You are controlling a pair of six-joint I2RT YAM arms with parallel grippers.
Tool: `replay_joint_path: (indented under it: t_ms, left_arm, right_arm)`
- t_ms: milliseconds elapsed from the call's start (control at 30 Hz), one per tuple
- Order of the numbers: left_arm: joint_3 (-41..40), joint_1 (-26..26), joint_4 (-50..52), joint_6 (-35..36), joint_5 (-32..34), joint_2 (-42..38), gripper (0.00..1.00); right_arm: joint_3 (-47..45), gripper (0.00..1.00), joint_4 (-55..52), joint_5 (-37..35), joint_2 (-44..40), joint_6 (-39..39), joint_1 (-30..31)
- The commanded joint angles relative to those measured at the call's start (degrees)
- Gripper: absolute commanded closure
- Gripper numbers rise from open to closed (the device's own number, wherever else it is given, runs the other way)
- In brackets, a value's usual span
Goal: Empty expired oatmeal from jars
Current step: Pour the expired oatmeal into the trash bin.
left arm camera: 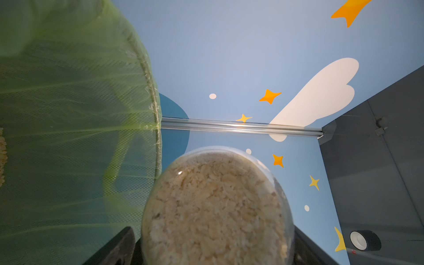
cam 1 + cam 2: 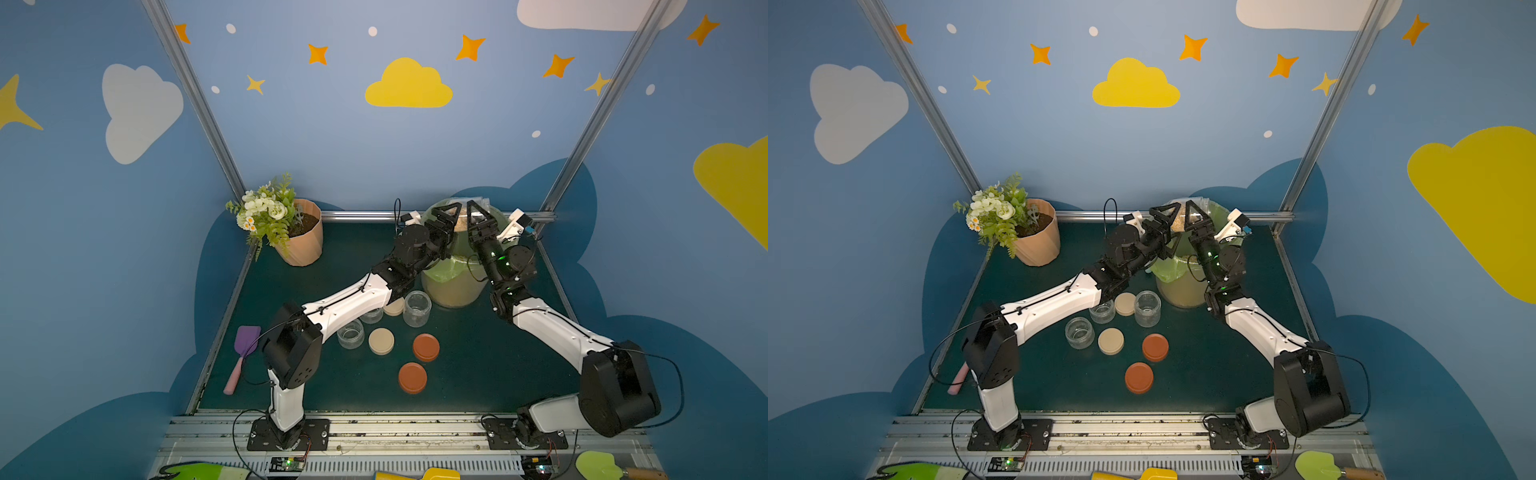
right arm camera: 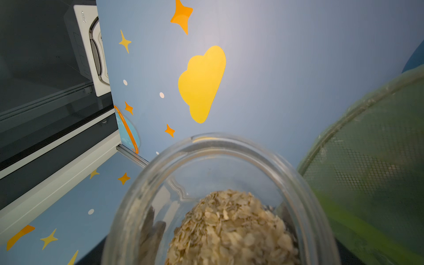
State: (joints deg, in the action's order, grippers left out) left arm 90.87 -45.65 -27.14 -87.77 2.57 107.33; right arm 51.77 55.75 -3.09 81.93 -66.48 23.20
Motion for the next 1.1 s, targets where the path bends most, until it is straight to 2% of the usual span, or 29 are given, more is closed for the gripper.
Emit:
replay_joint_path:
  t_ms: [0, 433, 533, 833, 867, 900, 967, 1067]
  left_arm:
    - [3.2, 0.3, -2.8, 0.0, 1.9, 0.9, 0.0]
    - [9.3, 0.4, -1.5, 1.1, 1.2, 5.3, 0.02]
    - [9.4, 0.5, -2.2, 1.2, 1.4, 5.6, 0.07]
    - [9.4, 0.5, -4.0, 0.4, 1.3, 6.5, 0.36]
    - [9.2, 0.5, -4.2, 0.4, 1.3, 6.5, 0.4]
    - [9.1, 0.5, -4.4, 0.4, 1.3, 6.5, 0.45]
    - [8.7, 0.5, -5.3, 0.7, 1.3, 6.4, 0.53]
    - [8.6, 0.8, -5.7, 1.6, 1.4, 6.0, 0.63]
  right_arm:
    - [0.7, 0.62, 8.9, -0.7, -0.1, -2.4, 0.6]
    - [1.8, 0.64, 6.4, 0.6, 0.6, -3.5, 1.3]
    - [1.5, 0.63, 6.2, 0.2, 0.3, -3.4, 1.5]
    - [1.6, 0.62, 4.7, 1.2, -0.2, -2.8, 1.4]
    - [1.6, 0.59, 4.3, 1.5, -0.4, -2.5, 1.5]
    - [1.6, 0.53, 3.2, 1.7, -0.8, -2.2, 1.4]
    - [1.7, 0.33, -0.1, 2.1, -2.0, -1.2, 1.5]
    - [1.3, 0.13, -5.9, 1.5, -5.7, 0.5, 1.4]
